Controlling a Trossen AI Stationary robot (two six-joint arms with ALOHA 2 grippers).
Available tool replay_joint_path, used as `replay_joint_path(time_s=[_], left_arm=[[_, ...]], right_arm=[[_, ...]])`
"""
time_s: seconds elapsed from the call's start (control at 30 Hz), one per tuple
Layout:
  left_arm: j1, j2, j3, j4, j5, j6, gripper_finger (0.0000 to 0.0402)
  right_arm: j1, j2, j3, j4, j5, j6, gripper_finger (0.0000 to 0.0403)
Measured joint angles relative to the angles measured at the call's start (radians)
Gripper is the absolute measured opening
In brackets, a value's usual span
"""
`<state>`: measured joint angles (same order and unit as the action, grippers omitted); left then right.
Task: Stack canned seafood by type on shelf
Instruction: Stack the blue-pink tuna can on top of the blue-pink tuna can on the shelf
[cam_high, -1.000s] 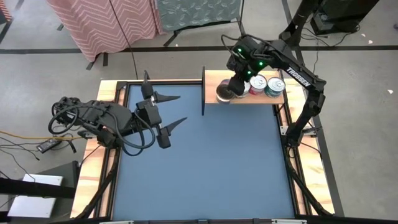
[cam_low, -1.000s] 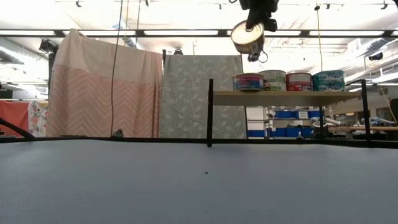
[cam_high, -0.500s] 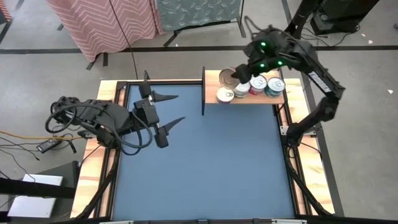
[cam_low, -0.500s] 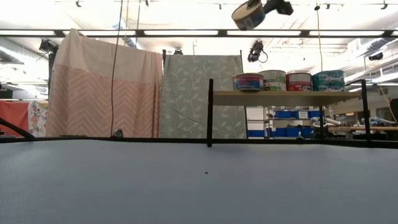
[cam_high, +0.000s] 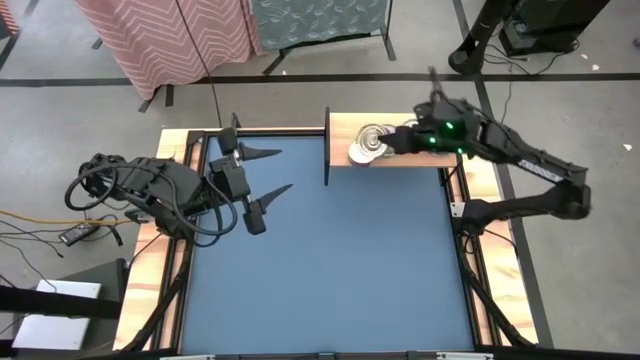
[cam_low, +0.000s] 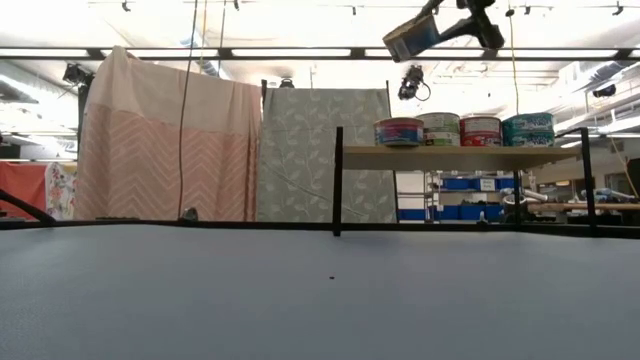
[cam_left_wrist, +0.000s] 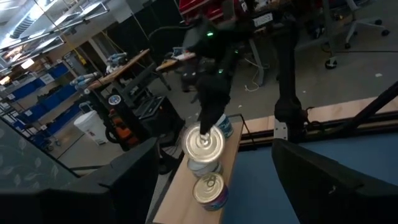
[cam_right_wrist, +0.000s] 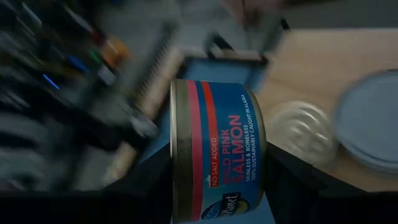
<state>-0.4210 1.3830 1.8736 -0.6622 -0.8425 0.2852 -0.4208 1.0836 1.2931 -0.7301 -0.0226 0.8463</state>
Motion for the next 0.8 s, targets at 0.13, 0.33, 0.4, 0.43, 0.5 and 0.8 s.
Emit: replay_joint_path(time_s=[0.13,0.33,0.4,0.43,0.5,0.8], left_arm=[[0.0,0.0,0.0,-0.003,0.0,0.0,0.0312],[0.0,0.0,0.0,-0.003,0.0,-0.005,0.0312],[0.0,0.0,0.0,-0.003,0.0,-0.005,0.0312],[0.0,0.0,0.0,-0.003,0.0,-0.005,0.0312],[0.0,0.0,0.0,-0.002,0.0,-0.005,0.0312],[0.0,0.0,0.0,0.006,-0.005,-0.006,0.0312]], right_arm=[[0.054,-0.141,-0.216,0.31,0.106,0.146,0.0201],[0.211,-0.234,-0.462,0.54,0.32,0.312,0.0201],[0.267,-0.238,-0.517,0.619,0.388,0.365,0.0201],[0.292,-0.238,-0.54,0.66,0.428,0.387,0.0201],[0.333,-0.236,-0.576,0.708,0.515,0.422,0.0201],[0.481,-0.197,-0.638,0.723,0.835,0.653,0.0201]])
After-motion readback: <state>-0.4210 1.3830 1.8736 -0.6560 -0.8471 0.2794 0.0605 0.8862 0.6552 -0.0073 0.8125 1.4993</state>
